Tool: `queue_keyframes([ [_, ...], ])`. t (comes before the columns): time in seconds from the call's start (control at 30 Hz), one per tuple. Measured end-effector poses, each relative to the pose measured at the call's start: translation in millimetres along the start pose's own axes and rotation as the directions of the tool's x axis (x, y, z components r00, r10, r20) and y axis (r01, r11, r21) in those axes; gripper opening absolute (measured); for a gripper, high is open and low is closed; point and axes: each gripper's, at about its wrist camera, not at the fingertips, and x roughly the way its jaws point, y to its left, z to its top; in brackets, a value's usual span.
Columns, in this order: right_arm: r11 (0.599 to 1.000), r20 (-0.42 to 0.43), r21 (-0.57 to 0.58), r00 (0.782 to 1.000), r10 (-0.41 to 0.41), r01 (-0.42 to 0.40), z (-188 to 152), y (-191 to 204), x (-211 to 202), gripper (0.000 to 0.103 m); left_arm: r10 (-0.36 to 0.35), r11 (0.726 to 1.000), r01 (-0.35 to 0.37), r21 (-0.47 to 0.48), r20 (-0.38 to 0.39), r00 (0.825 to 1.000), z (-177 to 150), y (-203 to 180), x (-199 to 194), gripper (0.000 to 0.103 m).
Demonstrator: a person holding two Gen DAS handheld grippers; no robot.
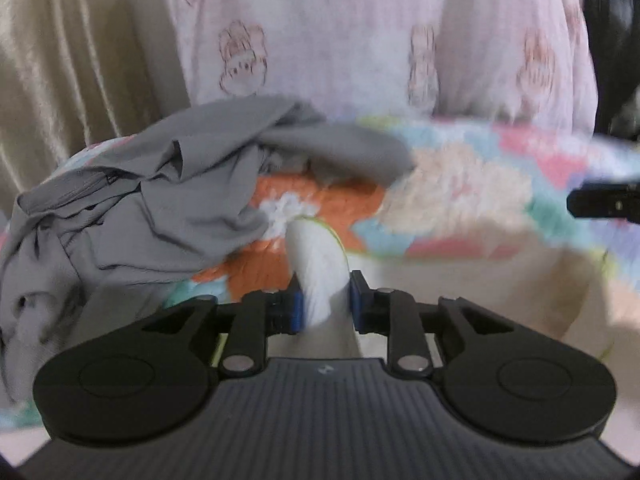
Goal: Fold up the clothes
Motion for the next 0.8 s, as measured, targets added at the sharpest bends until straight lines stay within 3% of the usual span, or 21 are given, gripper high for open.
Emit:
queue_keyframes([
  [0.07, 0.999, -0.059, 0.000, 0.997, -0.044, 0.044, -2, -14, -10, 0.049, -0.051, 0.999, 0.051, -0.002, 0.054, 0.997, 3, -5, -18, 0.054],
  [0.2, 0.996, -0.185, -0.084, 0.982, -0.037, 0.022, -32, -39, -42, 0.049, -0.198, 0.979, 0.195, 0.057, 0.041, 0.979, 6, -28, -45, 0.058],
  [0.3, 0.981, -0.219, -0.195, 0.974, -0.048, 0.005, -62, -52, -68, 0.049, -0.290, 0.944, 0.288, 0.161, -0.009, 0.957, 0, -60, -54, 0.064],
  [0.37, 0.965, -0.233, -0.263, 0.971, -0.057, -0.006, -77, -59, -76, 0.049, -0.286, 0.928, 0.292, 0.229, -0.059, 0.956, -8, -91, -47, 0.069],
  [0.43, 0.956, -0.286, -0.289, 0.958, -0.035, -0.051, -84, -61, -75, 0.049, -0.237, 0.929, 0.259, 0.265, -0.114, 0.965, -14, -118, -31, 0.071],
  [0.53, 0.940, -0.332, -0.312, 0.943, 0.029, -0.139, -93, -52, -70, 0.049, -0.185, 0.942, 0.224, 0.251, -0.171, 0.968, -21, -146, 2, 0.073],
  [0.57, 0.933, -0.340, -0.328, 0.940, 0.033, -0.152, -97, -46, -66, 0.048, -0.171, 0.946, 0.212, 0.246, -0.177, 0.969, -22, -148, 7, 0.071],
  [0.6, 0.925, -0.340, -0.354, 0.940, 0.009, -0.137, -101, -40, -62, 0.019, -0.158, 0.950, 0.199, 0.241, -0.179, 0.971, -23, -149, 10, 0.064],
  [0.63, 0.916, -0.325, -0.390, 0.945, -0.036, -0.099, -105, -33, -60, 0.001, -0.146, 0.954, 0.187, 0.237, -0.181, 0.973, -25, -150, 14, 0.031],
  [0.67, 0.908, -0.294, -0.417, 0.952, -0.082, -0.051, -106, -27, -63, 0.002, -0.133, 0.957, 0.174, 0.232, -0.183, 0.974, -26, -150, 17, 0.007],
  [0.73, 0.886, -0.203, -0.461, 0.967, -0.154, 0.044, -102, -15, -81, 0.001, -0.159, 0.980, 0.174, 0.097, -0.147, 0.976, -18, -129, 7, 0.007],
  [0.8, 0.825, -0.070, -0.548, 0.975, -0.211, 0.139, -99, -3, -108, 0.001, -0.237, 0.971, 0.236, -0.028, -0.039, 0.971, -11, -110, -12, 0.006],
])
